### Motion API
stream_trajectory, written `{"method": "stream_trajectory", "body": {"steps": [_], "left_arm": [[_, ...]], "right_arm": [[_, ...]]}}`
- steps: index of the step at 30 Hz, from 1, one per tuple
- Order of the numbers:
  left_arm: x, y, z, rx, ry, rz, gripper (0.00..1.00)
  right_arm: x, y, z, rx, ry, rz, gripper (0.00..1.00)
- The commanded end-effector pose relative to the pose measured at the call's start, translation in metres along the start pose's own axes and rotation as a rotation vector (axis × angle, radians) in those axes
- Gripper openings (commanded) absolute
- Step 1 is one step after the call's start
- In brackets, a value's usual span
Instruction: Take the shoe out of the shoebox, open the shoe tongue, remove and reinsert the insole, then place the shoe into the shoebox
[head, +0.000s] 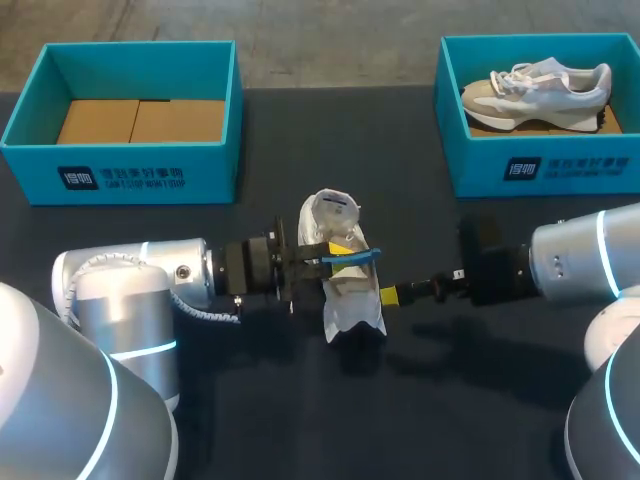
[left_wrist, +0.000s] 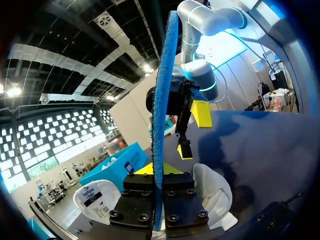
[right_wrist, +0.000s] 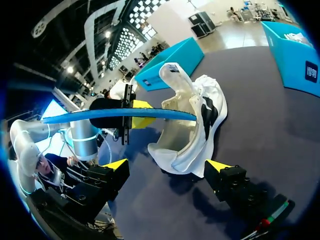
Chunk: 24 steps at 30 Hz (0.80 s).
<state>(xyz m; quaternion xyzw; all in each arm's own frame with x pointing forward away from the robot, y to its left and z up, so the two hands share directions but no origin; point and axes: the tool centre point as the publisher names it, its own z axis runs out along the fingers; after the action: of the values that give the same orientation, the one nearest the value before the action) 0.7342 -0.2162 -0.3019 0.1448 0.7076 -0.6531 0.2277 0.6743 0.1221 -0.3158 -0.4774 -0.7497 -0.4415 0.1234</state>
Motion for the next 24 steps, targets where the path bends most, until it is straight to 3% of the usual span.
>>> {"method": "stream_trajectory", "body": {"steps": [1,24], "left_arm": [[-0.001,0.005,0.001,-0.002,0.013,-0.001,0.00],[-0.001,0.040,-0.002,-0.071,0.061,0.065,0.00]], "right_arm": [[0.002,0.001,0.003,0.003,-0.009,0.002,1.00],[0.002,0.001,0.003,0.003,-0.009,0.002,1.00]]}}
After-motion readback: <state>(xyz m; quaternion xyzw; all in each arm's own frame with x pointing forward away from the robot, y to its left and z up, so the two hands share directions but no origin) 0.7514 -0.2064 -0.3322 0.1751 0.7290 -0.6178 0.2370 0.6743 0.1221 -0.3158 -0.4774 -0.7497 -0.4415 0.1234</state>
